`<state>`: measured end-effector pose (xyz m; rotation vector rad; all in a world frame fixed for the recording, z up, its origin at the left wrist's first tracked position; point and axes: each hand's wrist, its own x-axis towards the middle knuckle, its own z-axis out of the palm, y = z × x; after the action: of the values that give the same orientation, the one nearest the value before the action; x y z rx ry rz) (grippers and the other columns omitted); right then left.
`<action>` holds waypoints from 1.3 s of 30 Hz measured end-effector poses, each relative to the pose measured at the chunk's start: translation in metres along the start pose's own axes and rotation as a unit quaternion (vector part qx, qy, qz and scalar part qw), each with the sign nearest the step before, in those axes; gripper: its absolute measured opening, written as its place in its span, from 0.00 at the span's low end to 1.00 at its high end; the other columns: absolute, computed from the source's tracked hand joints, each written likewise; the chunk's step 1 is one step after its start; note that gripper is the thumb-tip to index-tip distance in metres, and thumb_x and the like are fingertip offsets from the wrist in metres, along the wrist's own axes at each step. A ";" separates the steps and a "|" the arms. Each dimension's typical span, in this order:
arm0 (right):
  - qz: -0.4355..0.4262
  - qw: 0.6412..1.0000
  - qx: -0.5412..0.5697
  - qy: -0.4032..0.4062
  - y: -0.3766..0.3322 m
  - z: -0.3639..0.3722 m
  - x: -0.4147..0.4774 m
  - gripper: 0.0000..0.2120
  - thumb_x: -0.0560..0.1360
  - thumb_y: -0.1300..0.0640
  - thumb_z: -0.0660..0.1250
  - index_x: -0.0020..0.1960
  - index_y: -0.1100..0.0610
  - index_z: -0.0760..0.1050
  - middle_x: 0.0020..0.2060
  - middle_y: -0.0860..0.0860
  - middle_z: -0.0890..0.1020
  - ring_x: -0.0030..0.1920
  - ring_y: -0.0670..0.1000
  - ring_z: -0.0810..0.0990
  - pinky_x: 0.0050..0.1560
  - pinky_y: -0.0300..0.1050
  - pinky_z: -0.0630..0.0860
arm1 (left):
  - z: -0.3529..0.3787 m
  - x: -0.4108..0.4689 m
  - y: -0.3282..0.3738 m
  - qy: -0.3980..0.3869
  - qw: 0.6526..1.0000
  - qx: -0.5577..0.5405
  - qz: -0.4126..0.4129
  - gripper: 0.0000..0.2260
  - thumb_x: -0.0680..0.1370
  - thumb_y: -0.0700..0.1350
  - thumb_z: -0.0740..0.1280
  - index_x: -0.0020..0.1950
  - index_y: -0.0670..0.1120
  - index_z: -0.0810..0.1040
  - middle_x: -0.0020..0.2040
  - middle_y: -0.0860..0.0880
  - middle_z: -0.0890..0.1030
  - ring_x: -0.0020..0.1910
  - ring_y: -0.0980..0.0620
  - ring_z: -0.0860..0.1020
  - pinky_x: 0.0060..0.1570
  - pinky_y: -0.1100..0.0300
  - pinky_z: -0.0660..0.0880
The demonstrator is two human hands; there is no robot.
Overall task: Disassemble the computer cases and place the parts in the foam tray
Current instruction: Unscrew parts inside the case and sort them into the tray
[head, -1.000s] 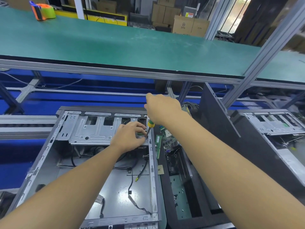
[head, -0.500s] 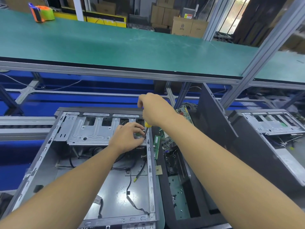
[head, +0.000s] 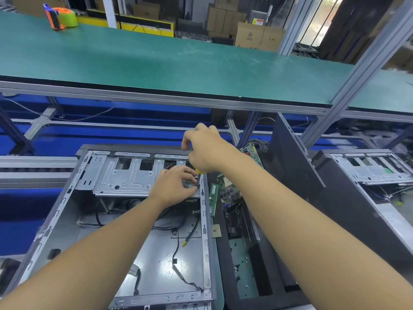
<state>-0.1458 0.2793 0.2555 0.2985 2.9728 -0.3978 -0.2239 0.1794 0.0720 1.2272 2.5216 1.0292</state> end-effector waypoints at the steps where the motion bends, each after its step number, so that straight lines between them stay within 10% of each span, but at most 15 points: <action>1: 0.003 1.000 0.012 -0.013 -0.001 -0.001 0.001 0.13 0.77 0.64 0.60 0.57 0.50 0.72 0.62 0.53 0.67 0.63 0.57 0.62 0.49 0.51 0.67 | 0.001 0.000 -0.001 0.002 1.000 0.003 0.001 0.00 0.68 0.57 0.68 0.37 0.64 0.78 0.44 0.75 0.71 0.51 0.77 0.67 0.59 0.49 0.72; 6: 0.045 0.989 -0.132 0.052 0.000 0.005 -0.002 0.17 0.84 0.48 0.54 0.68 0.56 0.67 0.62 0.57 0.70 0.53 0.60 0.72 0.42 0.52 0.68 | 0.000 0.001 0.001 0.003 1.000 0.001 -0.001 0.01 0.67 0.60 0.65 0.36 0.66 0.77 0.46 0.77 0.72 0.51 0.75 0.69 0.60 0.49 0.71; 10: 0.064 0.976 -0.188 0.089 0.002 0.006 -0.005 0.12 0.83 0.56 0.58 0.65 0.58 0.64 0.46 0.54 0.75 0.31 0.54 0.67 0.29 0.46 0.57 | 0.000 0.001 0.003 -0.009 1.000 0.004 0.004 0.02 0.67 0.61 0.64 0.36 0.68 0.76 0.49 0.73 0.73 0.51 0.66 0.71 0.62 0.49 0.71; 16: 0.047 0.999 -0.020 -0.011 0.006 -0.003 -0.006 0.14 0.79 0.59 0.61 0.64 0.53 0.69 0.62 0.54 0.70 0.60 0.59 0.69 0.46 0.52 0.68 | 0.000 0.000 0.003 0.007 1.000 0.008 0.002 0.05 0.67 0.62 0.66 0.32 0.67 0.73 0.45 0.74 0.72 0.50 0.74 0.69 0.57 0.50 0.71; 21: 0.083 0.992 -0.086 0.044 0.007 0.003 -0.009 0.20 0.83 0.44 0.59 0.66 0.57 0.65 0.56 0.56 0.73 0.44 0.58 0.72 0.39 0.51 0.67 | 0.001 0.000 0.005 0.005 0.999 0.041 -0.003 0.12 0.70 0.57 0.71 0.32 0.66 0.71 0.44 0.73 0.72 0.48 0.72 0.70 0.55 0.54 0.68; 26: 0.039 0.996 -0.024 0.082 0.009 0.005 -0.008 0.08 0.81 0.61 0.61 0.60 0.59 0.68 0.52 0.57 0.76 0.47 0.61 0.77 0.44 0.54 0.75 | 0.007 -0.002 0.011 0.030 0.996 0.083 -0.011 0.13 0.71 0.55 0.72 0.31 0.63 0.70 0.46 0.67 0.75 0.48 0.65 0.71 0.56 0.57 0.62; 39: 0.051 0.958 0.061 0.276 0.021 -0.031 -0.031 0.07 0.77 0.62 0.63 0.55 0.59 0.70 0.48 0.54 0.76 0.46 0.58 0.75 0.41 0.52 0.73 | 0.000 -0.003 0.044 0.078 0.992 -0.083 -0.053 0.04 0.73 0.41 0.73 0.39 0.48 0.81 0.36 0.56 0.82 0.37 0.62 0.78 0.38 0.73 0.71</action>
<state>-0.1149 0.3019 0.2846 0.6767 3.4540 -0.5668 -0.1940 0.1962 0.0999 0.9924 2.5193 1.3256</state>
